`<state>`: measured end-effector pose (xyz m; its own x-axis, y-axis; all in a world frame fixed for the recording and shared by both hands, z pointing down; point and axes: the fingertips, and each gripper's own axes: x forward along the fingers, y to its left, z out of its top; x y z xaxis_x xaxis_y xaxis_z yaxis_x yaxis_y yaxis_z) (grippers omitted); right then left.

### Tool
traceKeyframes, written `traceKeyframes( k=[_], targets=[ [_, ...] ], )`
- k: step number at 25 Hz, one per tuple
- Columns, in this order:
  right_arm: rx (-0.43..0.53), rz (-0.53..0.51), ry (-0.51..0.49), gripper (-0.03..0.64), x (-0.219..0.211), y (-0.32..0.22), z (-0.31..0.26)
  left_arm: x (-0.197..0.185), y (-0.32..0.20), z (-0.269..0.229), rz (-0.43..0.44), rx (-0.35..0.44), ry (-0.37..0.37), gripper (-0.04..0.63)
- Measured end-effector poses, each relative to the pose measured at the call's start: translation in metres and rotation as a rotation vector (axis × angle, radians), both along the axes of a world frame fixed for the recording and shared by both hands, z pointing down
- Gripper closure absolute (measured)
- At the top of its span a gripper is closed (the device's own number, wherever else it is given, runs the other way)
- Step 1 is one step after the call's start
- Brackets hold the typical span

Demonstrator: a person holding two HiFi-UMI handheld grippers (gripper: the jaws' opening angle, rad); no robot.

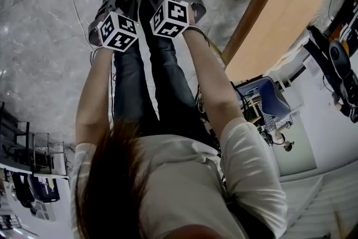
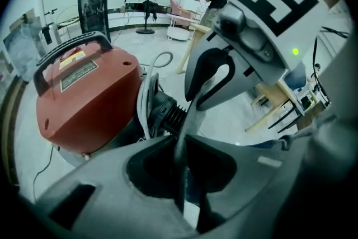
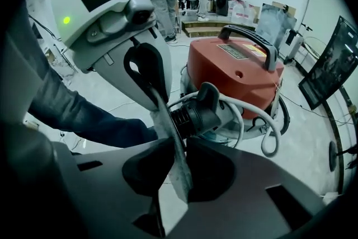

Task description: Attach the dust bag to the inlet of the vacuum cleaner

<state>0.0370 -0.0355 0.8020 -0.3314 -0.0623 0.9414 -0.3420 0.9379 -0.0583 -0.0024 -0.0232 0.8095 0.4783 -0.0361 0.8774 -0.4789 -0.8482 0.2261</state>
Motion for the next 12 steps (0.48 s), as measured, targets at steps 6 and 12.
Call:
traceKeyframes(
  k=[6, 12],
  targets=[
    [-0.016, 0.038, -0.015, 0.548, 0.000, -0.003, 0.001, 0.001, -0.003, 0.000, -0.024, -0.016, 0.028, 0.535],
    [-0.028, 0.178, -0.034, 0.543, 0.005, -0.007, 0.003, 0.007, -0.017, -0.001, 0.007, -0.043, 0.039, 0.525]
  ],
)
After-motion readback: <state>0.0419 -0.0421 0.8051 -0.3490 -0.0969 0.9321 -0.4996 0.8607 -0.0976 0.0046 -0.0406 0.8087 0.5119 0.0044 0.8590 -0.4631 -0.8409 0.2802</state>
